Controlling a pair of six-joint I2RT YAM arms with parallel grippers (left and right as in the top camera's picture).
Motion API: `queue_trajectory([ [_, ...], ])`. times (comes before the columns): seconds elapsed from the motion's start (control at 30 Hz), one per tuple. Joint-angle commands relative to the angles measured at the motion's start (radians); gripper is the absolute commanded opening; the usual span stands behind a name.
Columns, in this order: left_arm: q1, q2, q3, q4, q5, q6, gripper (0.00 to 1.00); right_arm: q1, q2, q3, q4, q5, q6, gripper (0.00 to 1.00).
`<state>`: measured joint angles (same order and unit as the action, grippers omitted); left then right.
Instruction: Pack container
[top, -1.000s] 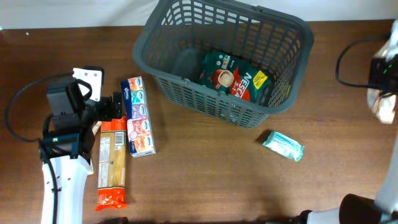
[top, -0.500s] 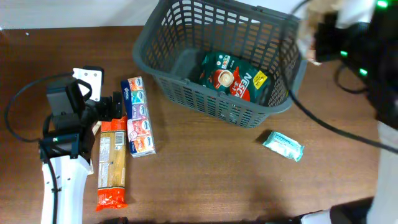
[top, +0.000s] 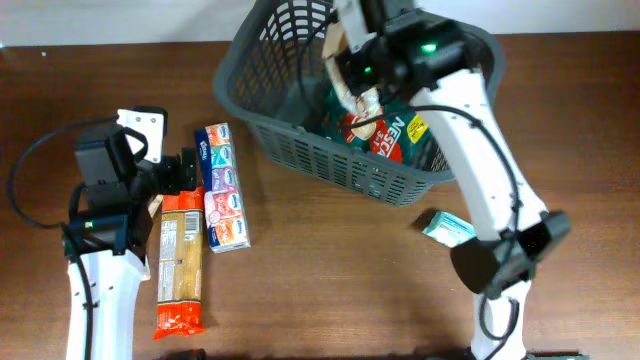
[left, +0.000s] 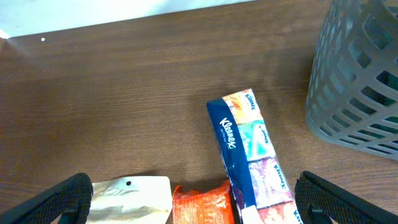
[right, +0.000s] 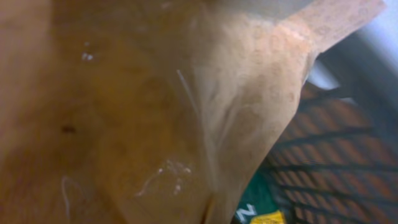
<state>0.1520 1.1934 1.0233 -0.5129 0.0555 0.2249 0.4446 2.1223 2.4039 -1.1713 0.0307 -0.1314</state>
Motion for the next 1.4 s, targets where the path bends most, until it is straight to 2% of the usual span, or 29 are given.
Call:
queue_trajectory([
  [0.0, 0.003, 0.002, 0.020, 0.000, 0.000, 0.016, 0.99, 0.025, -0.008, 0.019, 0.013, -0.008, -0.037, 0.34],
  [0.1, 0.003, 0.002, 0.020, 0.000, 0.000, 0.016, 0.99, 0.030, -0.019, 0.019, 0.009, 0.021, -0.041, 0.65],
  [0.13, 0.003, 0.002, 0.020, 0.000, 0.000, 0.016, 0.99, 0.030, -0.030, 0.019, 0.002, 0.037, -0.041, 0.66],
  [0.2, 0.003, 0.002, 0.020, 0.000, 0.000, 0.016, 0.99, 0.029, -0.059, 0.020, -0.014, 0.078, -0.040, 0.59],
  [0.47, 0.003, 0.002, 0.020, 0.000, 0.000, 0.016, 0.99, 0.029, -0.277, 0.024, -0.154, 0.396, -0.038, 0.52],
  [0.57, 0.003, 0.002, 0.020, 0.000, 0.000, 0.016, 0.99, -0.010, -0.372, 0.022, -0.188, 0.401, -0.016, 0.42],
  [0.67, 0.003, 0.002, 0.020, 0.000, 0.000, 0.016, 0.99, -0.114, -0.471, -0.016, -0.187, 0.400, 0.022, 0.42],
  [0.77, 0.003, 0.002, 0.020, 0.000, 0.000, 0.016, 0.99, -0.323, -0.588, -0.158, -0.188, 0.364, 0.155, 0.43],
  [0.9, 0.003, 0.002, 0.020, 0.000, 0.000, 0.016, 0.99, -0.454, -0.630, -0.278, -0.265, 0.253, 0.244, 0.42],
  [1.07, 0.003, 0.002, 0.020, 0.000, 0.000, 0.016, 0.99, -0.478, -0.623, -0.396, -0.331, 0.164, 0.494, 0.43],
  [1.1, 0.003, 0.002, 0.020, 0.000, 0.000, 0.016, 0.99, -0.478, -0.620, -0.427, -0.324, 0.104, 0.602, 0.43],
  [1.13, 0.003, 0.002, 0.020, 0.000, 0.000, 0.016, 0.99, -0.478, -0.614, -0.441, -0.315, 0.071, 0.660, 0.47],
  [1.2, 0.003, 0.002, 0.020, 0.000, 0.000, 0.016, 0.99, -0.478, -0.599, -0.463, -0.293, 0.030, 0.764, 0.48],
  [1.37, 0.003, 0.002, 0.020, 0.000, 0.000, 0.016, 0.99, -0.475, -0.559, -0.483, -0.248, -0.020, 0.878, 0.49],
])
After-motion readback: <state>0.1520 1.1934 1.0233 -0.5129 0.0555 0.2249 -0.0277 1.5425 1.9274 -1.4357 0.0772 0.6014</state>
